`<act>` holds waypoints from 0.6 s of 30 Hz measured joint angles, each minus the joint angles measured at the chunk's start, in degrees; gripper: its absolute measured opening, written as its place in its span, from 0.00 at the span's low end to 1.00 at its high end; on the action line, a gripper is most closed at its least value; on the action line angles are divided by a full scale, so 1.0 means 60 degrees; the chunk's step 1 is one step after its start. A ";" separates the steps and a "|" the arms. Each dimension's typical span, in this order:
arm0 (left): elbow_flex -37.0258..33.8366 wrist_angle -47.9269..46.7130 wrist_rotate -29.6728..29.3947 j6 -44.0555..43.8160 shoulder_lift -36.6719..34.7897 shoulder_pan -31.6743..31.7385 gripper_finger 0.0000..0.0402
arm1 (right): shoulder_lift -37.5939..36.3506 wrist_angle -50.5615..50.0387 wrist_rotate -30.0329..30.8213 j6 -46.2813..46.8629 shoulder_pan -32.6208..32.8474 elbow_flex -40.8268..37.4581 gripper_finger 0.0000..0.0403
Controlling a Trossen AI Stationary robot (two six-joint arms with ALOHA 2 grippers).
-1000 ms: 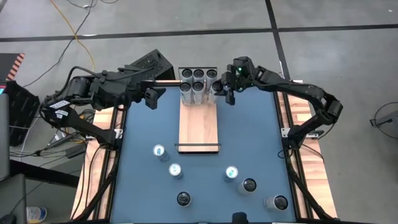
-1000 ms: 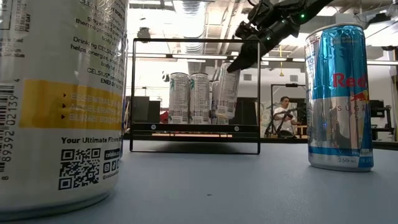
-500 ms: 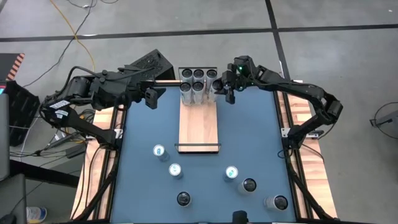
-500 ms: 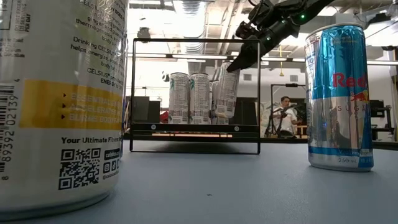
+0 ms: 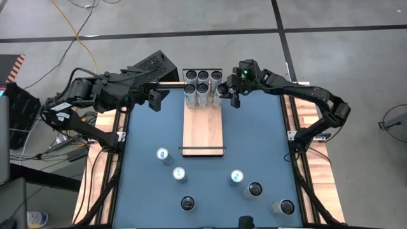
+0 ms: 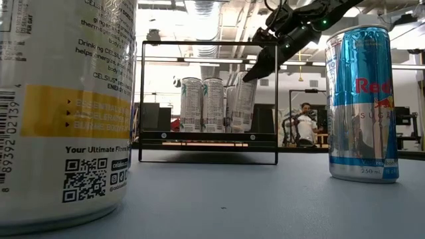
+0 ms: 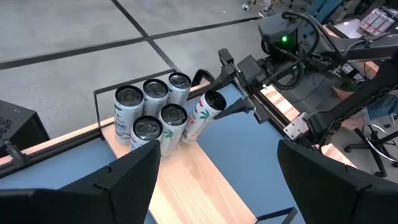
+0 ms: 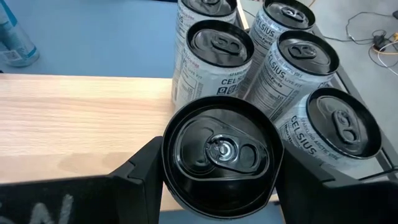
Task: Place canned beverage on shelf
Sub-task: Put the white-pink black soda can on the shelf
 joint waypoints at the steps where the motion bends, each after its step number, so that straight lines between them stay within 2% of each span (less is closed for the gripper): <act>1: 0.0000 0.0002 -0.0005 -0.0001 0.0000 0.0000 0.77 | 0.0000 0.0021 0.0000 -0.0002 0.0000 0.0002 0.56; 18: 0.0000 0.0002 -0.0028 0.0001 0.0000 0.0000 0.77 | 0.0000 0.0520 -0.0004 0.0123 0.0040 -0.0002 0.56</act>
